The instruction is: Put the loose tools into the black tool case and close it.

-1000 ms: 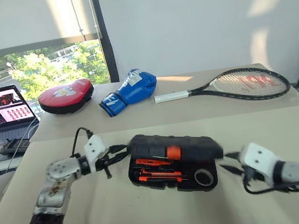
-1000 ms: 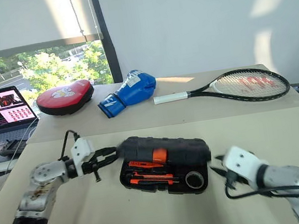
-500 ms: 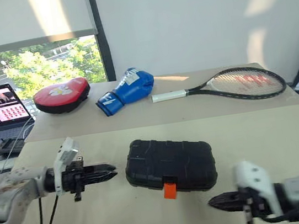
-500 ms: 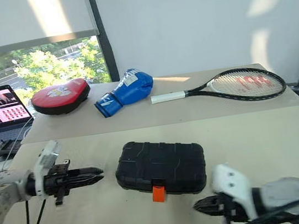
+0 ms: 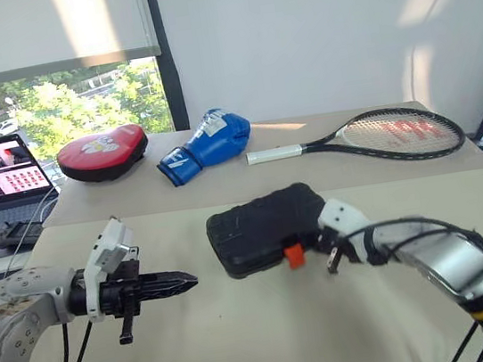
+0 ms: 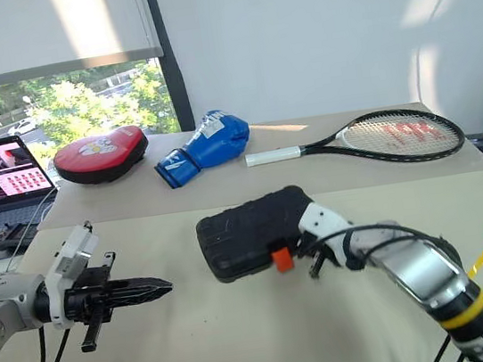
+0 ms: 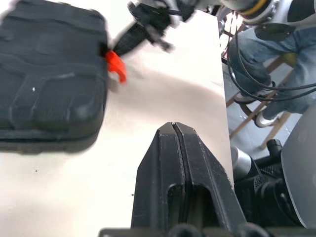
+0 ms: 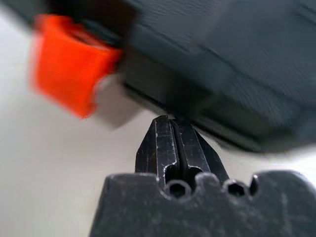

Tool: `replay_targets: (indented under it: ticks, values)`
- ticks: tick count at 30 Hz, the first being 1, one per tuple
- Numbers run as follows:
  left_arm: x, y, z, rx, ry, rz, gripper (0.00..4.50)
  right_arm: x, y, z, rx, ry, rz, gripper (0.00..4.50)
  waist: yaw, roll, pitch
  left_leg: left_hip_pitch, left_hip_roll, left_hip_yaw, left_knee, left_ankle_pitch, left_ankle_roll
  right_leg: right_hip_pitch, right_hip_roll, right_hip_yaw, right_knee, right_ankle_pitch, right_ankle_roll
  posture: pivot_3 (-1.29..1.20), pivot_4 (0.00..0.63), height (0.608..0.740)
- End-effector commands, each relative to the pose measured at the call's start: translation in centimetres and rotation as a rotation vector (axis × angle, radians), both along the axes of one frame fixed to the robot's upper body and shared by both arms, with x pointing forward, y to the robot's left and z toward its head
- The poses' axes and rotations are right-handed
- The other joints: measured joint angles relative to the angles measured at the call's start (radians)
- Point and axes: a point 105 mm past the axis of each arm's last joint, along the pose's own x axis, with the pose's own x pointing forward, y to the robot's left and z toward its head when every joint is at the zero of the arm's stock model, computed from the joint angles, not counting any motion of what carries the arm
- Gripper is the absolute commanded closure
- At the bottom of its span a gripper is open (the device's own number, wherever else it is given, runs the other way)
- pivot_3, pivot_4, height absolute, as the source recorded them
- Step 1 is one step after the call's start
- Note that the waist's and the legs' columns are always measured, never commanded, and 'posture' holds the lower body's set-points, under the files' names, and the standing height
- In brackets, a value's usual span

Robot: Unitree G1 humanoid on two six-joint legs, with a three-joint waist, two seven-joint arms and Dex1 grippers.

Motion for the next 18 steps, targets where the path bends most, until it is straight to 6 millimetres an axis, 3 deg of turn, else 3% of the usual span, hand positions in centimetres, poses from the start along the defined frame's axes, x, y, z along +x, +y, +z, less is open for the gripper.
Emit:
replay_targets:
  ticks: [1, 2, 3, 6, 11, 15, 17, 18]
  values:
    - [0.2, -1.1, 1.1, -0.011, -0.082, -0.023, 4.46, 1.9, 0.3, 2.3, 0.037, -0.064, 0.041, 4.50, -0.001, 0.000, 0.000, 0.000, 0.000, 0.000, -0.001, 0.000, 0.000, 0.000, 0.000, 0.000, 0.001, 0.000, 0.000, 0.00, 0.150, 0.740]
    - [0.6, -1.5, 1.2, -0.011, -0.107, -0.016, 4.46, 1.5, 0.5, 2.9, 0.088, -0.037, 0.068, 4.50, -0.001, 0.000, 0.000, 0.000, 0.001, 0.000, -0.001, 0.001, -0.001, 0.000, 0.001, 0.000, 0.000, 0.000, 0.000, 0.00, 0.150, 0.740]
    - [1.1, -1.9, 1.2, -0.004, -0.129, -0.004, 4.49, 0.8, 0.5, 3.3, 0.123, -0.009, 0.097, 4.21, -0.001, 0.000, 0.000, -0.002, 0.001, 0.000, -0.001, 0.001, -0.001, -0.002, 0.001, 0.000, 0.000, 0.000, 0.000, 0.00, 0.150, 0.740]
    - [2.7, -3.0, 0.9, -0.002, -0.170, 0.021, 3.78, -2.0, 0.1, 3.6, 0.193, 0.038, 0.116, 3.39, 0.005, 0.001, 0.000, -0.003, 0.001, -0.001, -0.001, 0.001, -0.001, -0.001, 0.001, -0.002, -0.001, 0.000, 0.000, 0.00, 0.150, 0.740]
    - [6.2, -5.8, -0.6, 0.040, -0.227, 0.069, 2.03, -6.4, 0.1, 4.0, 0.336, 0.033, 0.044, 1.75, 0.014, 0.001, 0.000, -0.004, 0.000, -0.002, 0.000, -0.003, 0.004, 0.002, 0.000, -0.003, -0.001, 0.000, 0.002, 0.00, 0.150, 0.740]
    - [9.5, -7.6, -2.2, 0.072, -0.220, 0.161, 0.56, -7.0, 0.9, 3.7, 0.435, 0.001, -0.068, 0.34, 0.013, 0.000, 0.000, -0.003, -0.002, -0.001, 0.002, -0.004, 0.006, 0.002, -0.001, -0.001, -0.002, 0.001, 0.005, 0.00, 0.150, 0.740]
    - [10.1, -8.9, -3.0, 0.079, -0.201, 0.143, 0.05, -6.9, 1.3, 3.2, 0.446, -0.006, -0.106, 0.34, 0.010, 0.000, 0.000, -0.002, -0.003, -0.001, 0.002, -0.004, 0.006, 0.003, -0.001, 0.001, -0.001, 0.001, 0.005, 0.00, 0.150, 0.740]
    - [10.5, -9.3, -3.4, 0.084, -0.188, 0.150, 0.05, -6.6, 1.5, 3.1, 0.467, -0.012, -0.135, 0.34, 0.008, 0.000, 0.000, -0.001, -0.003, -0.001, 0.002, -0.004, 0.006, 0.003, -0.001, 0.001, -0.001, 0.001, 0.005, 0.00, 0.150, 0.740]
